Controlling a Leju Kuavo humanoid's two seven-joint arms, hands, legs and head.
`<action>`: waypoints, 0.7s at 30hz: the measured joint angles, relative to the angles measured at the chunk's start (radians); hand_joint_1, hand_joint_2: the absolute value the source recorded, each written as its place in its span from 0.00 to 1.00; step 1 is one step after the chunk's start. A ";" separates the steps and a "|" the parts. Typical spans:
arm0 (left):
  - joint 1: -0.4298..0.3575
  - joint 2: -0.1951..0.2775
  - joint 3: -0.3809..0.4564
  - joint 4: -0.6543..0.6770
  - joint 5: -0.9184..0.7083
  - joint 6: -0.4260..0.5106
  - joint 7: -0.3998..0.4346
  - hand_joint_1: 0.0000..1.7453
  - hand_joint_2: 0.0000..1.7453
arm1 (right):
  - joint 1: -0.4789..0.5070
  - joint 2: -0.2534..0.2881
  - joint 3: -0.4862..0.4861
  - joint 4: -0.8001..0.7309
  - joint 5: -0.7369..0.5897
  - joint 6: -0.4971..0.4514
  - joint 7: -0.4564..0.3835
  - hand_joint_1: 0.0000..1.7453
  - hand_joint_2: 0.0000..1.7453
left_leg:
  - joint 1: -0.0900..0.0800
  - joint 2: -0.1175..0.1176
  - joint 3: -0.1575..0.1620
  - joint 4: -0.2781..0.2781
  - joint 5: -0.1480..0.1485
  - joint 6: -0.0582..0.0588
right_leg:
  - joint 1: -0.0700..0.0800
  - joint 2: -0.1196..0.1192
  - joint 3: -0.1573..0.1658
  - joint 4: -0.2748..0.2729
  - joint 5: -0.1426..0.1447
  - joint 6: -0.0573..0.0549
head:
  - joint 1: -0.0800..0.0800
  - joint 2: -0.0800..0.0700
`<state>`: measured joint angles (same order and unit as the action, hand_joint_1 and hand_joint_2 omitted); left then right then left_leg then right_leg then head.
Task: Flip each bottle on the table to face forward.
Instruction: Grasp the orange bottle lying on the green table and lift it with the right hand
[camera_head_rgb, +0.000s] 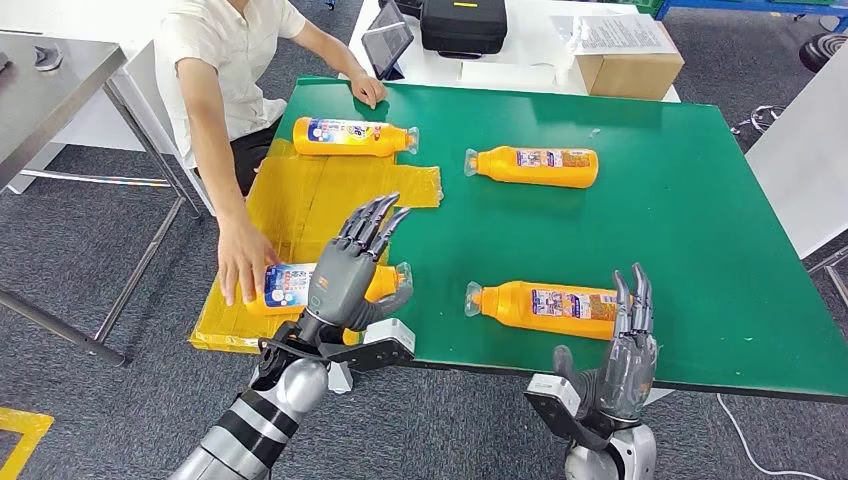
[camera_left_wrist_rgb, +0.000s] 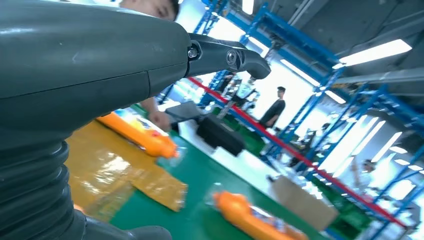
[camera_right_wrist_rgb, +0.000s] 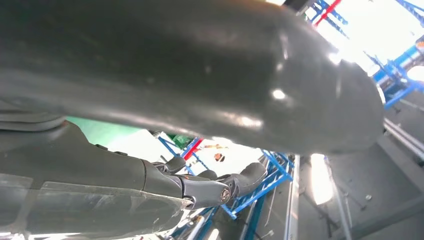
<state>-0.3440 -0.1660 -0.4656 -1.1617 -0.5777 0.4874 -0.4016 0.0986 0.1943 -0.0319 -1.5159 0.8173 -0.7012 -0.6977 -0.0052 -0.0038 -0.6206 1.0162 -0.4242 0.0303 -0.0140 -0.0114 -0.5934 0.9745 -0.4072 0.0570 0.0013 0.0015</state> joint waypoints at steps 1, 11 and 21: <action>0.005 0.000 -0.012 -0.013 0.011 0.002 -0.001 0.00 1.00 | -0.004 -0.004 0.000 0.015 0.008 0.000 0.000 0.00 0.00 | 0.000 0.000 0.000 0.000 0.000 0.000 | 0.000 0.000 0.000 0.000 0.000 0.000 | 0.000 0.000; 0.027 0.000 -0.058 -0.068 0.037 0.002 -0.003 0.00 1.00 | -0.017 -0.028 0.000 0.093 0.026 0.000 0.000 0.00 0.25 | 0.000 0.000 0.000 0.000 0.001 0.000 | 0.000 0.000 0.000 0.001 0.000 0.000 | 0.000 0.000; 0.102 -0.014 -0.096 -0.119 0.366 -0.240 0.001 0.00 1.00 | -0.103 -0.254 0.073 0.305 0.203 0.118 0.355 0.00 1.00 | -0.003 -0.001 0.000 0.000 0.001 0.001 | -0.003 -0.001 0.001 0.000 0.001 0.001 | 0.000 0.000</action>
<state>-0.2418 -0.1799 -0.5620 -1.2803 -0.2118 0.2473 -0.4006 -0.0046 -0.0593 0.0407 -1.2113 1.0199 -0.5835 -0.3428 -0.0084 -0.0047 -0.6210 1.0164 -0.4233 0.0315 -0.0172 -0.0121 -0.5928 0.9744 -0.4063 0.0581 0.0012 0.0015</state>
